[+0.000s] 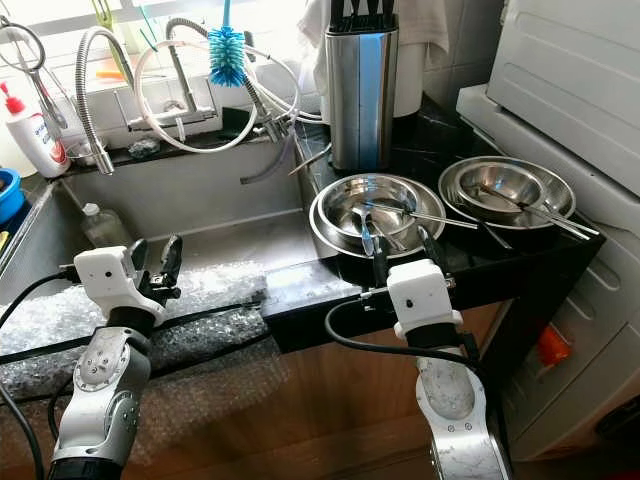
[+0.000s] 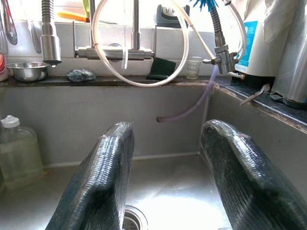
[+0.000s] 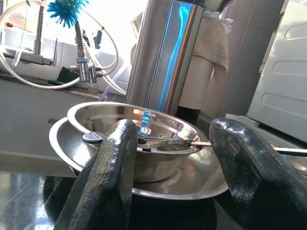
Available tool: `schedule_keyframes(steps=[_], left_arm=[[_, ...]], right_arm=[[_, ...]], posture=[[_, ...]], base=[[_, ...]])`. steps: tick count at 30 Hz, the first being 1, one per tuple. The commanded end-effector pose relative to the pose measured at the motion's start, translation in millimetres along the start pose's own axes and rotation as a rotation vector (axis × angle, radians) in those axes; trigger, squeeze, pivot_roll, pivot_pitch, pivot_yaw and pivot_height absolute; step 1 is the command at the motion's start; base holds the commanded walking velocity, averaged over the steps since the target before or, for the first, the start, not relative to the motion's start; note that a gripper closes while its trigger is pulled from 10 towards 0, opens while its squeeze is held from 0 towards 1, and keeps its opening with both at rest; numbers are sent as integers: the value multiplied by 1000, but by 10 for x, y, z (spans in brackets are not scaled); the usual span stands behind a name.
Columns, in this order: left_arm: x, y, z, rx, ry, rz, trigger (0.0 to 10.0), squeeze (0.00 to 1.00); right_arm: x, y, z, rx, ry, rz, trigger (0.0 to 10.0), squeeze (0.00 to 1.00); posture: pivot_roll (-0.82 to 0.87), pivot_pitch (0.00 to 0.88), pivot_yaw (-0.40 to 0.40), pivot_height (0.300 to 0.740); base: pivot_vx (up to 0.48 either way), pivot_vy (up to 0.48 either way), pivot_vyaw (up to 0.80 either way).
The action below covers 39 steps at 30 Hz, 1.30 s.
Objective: Kitchen organization
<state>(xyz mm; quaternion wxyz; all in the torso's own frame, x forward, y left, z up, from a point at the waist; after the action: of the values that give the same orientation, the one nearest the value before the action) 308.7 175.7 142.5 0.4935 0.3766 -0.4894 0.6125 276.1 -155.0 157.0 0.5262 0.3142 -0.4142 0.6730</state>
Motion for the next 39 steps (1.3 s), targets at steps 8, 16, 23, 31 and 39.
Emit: schedule_keyframes(steps=[8,16,23,31,39], left_arm=[[-52,19,-30,11,-9,-22,10000,0],[-52,21,-16,3,-16,-22,10000,0],[-46,21,-13,-1,-19,-20,10000,0],[-37,18,-17,0,-21,-18,10000,0],[-32,2,-23,4,-22,-15,10000,0]], right_arm=[[-57,-24,-28,4,-2,-31,0,0],[-62,-30,-51,12,-10,-30,0,0],[-50,-54,-50,11,-12,-22,0,0],[-45,-69,-36,5,-9,-17,0,0],[-33,-88,-11,-2,-13,-6,0,0]], posture=[[-143,0,112,740],[-142,0,115,740],[-140,0,114,740],[-138,0,113,740],[-137,0,115,740]], base=[[0,0,0],[0,0,0],[0,0,0],[0,0,0],[0,0,0]])
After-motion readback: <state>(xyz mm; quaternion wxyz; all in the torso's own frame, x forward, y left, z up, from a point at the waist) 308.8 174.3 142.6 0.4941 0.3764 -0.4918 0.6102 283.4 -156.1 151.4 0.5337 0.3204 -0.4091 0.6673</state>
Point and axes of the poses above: a point about 5 cm out from each wrist's last joint towards the gripper, its own y axis pointing back from the gripper into the wrist, its own x axis along the axis of the wrist's last joint, z = x × y, the point moved 2 cm from there along -y, pointing out of the wrist towards the gripper, and after that the axes turned 5 degrees about y, right-handed, at the moved point
